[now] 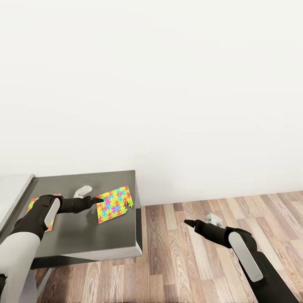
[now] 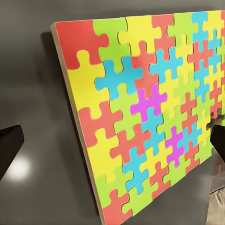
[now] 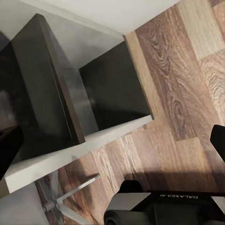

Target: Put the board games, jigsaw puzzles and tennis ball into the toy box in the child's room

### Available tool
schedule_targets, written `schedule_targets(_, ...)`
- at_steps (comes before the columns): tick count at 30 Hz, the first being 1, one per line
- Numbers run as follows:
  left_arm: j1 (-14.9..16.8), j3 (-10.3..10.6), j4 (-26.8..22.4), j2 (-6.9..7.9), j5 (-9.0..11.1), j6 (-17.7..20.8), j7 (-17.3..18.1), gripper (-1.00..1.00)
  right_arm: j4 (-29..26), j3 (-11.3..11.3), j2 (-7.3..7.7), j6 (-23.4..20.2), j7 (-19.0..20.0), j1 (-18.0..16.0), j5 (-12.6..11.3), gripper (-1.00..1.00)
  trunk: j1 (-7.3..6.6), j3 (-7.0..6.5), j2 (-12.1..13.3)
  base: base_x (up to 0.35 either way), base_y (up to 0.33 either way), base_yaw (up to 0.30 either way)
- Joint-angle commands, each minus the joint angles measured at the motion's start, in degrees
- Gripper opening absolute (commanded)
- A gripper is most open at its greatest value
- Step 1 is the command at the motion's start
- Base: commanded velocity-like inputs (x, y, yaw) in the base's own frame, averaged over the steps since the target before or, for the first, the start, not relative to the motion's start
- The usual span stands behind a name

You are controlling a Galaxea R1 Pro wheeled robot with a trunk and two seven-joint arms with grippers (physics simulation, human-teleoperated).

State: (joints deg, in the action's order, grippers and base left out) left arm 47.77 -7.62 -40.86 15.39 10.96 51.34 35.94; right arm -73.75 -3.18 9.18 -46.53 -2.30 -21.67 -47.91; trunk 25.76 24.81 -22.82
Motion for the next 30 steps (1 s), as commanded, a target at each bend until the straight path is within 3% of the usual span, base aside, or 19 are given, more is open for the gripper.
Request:
schedule_targets(1, 0.04, -0.12, -0.01, -0.01, 0.03, 0.32, 0.15, 1.00, -0.06, -0.08, 0.05, -0.15, -0.24, -0.04, -0.25, 1.00, 0.03, 0.18, -0.10, 0.000, 0.000, 0.000)
schedule_targets(30, 0.04, -0.10, -0.01, -0.03, 0.03, 0.30, 0.18, 1.00, -0.05, -0.07, 0.05, -0.14, -0.25, -0.04, -0.26, 1.00, 0.03, 2.89, -0.10, 0.000, 0.000, 0.000)
